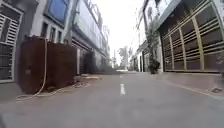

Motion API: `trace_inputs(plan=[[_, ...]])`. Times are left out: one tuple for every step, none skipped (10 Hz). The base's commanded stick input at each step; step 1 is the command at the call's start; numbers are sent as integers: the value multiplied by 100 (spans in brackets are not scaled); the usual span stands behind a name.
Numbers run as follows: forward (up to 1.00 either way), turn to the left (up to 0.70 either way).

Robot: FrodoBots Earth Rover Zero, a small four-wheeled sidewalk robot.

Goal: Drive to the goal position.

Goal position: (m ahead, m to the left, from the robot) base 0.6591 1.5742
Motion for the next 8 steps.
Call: trace_inputs(plan=[[-100,40],[-100,40],[-100,36],[-100,0],[-100,0],[-100,0],[-100,0],[-100,0]])
